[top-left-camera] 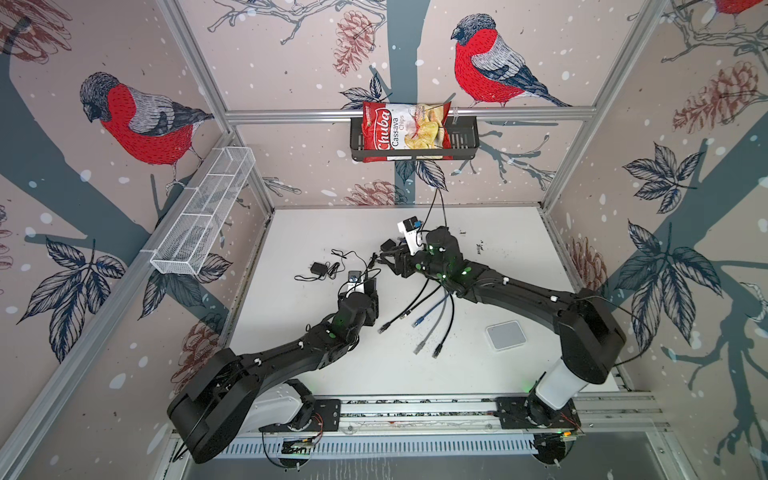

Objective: Insert the plug into the switch port
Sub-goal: 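Release the plug and raise the right gripper while the left lowers the switch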

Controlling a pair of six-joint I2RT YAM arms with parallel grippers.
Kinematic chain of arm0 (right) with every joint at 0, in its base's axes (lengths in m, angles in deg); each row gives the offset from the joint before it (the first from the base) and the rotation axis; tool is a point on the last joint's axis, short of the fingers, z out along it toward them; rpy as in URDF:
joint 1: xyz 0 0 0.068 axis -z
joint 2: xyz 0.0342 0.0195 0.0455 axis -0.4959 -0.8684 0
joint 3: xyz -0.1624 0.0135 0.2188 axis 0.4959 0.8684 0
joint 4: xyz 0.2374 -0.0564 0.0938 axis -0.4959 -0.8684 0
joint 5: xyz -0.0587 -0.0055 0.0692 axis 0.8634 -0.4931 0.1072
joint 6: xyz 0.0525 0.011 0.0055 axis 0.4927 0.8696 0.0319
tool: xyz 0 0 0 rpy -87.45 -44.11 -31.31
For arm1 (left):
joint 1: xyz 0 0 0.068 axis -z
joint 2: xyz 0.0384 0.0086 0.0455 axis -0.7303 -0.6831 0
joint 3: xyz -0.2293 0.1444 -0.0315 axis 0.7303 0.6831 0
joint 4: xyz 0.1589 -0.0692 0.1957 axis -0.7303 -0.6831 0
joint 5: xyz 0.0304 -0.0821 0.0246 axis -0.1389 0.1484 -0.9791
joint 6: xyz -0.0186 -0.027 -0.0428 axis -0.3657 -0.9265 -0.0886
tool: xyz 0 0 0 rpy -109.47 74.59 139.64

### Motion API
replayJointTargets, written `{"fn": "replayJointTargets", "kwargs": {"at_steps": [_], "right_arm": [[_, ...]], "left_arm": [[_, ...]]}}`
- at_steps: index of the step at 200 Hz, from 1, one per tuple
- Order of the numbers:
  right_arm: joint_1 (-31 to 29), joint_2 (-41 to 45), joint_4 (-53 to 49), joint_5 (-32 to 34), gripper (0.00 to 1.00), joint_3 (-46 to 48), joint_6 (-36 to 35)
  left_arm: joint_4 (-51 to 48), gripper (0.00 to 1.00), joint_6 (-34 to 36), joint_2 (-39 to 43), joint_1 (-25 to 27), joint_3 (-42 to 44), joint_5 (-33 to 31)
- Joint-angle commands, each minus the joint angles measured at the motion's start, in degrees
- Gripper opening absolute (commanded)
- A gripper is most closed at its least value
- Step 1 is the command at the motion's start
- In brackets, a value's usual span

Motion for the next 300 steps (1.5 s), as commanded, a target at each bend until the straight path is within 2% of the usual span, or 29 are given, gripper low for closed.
{"fn": "replayJointTargets", "kwargs": {"at_steps": [1,27,53,127,159,191,243,300], "right_arm": [[1.60,2.39,1.39,1.47,0.71,0.40,-1.24],[2.66,4.36,-1.58,8.50,0.81,0.56,-5.40],[3.04,6.83,-0.99,11.68,0.84,2.93,-8.28],[4.46,13.19,6.38,11.65,0.87,12.62,-8.84],[5.50,13.72,6.36,14.44,0.88,14.37,-8.45],[6.79,14.08,6.08,14.15,0.88,15.80,-8.30],[8.07,17.19,9.57,14.85,0.90,19.41,-7.02],[10.28,10.36,-4.15,18.59,0.90,10.59,-4.66]], "left_arm": [[-11.11,0.37,-5.51,-2.35,-1.40,-3.57,-2.60],[-19.48,0.38,-4.70,-5.45,-2.75,-9.05,0.00],[-24.90,0.41,-2.74,-8.48,-3.45,-13.61,2.30],[-27.26,0.45,0.56,-19.10,-5.94,-19.21,8.30],[-28.60,0.53,0.37,-24.34,-6.13,-21.82,9.68],[-28.16,0.63,0.15,-27.99,-6.68,-22.47,11.14],[-26.79,0.79,0.34,-28.62,-7.24,-22.03,13.39],[-25.08,0.91,1.13,-26.21,-7.16,-20.47,13.54]]}}
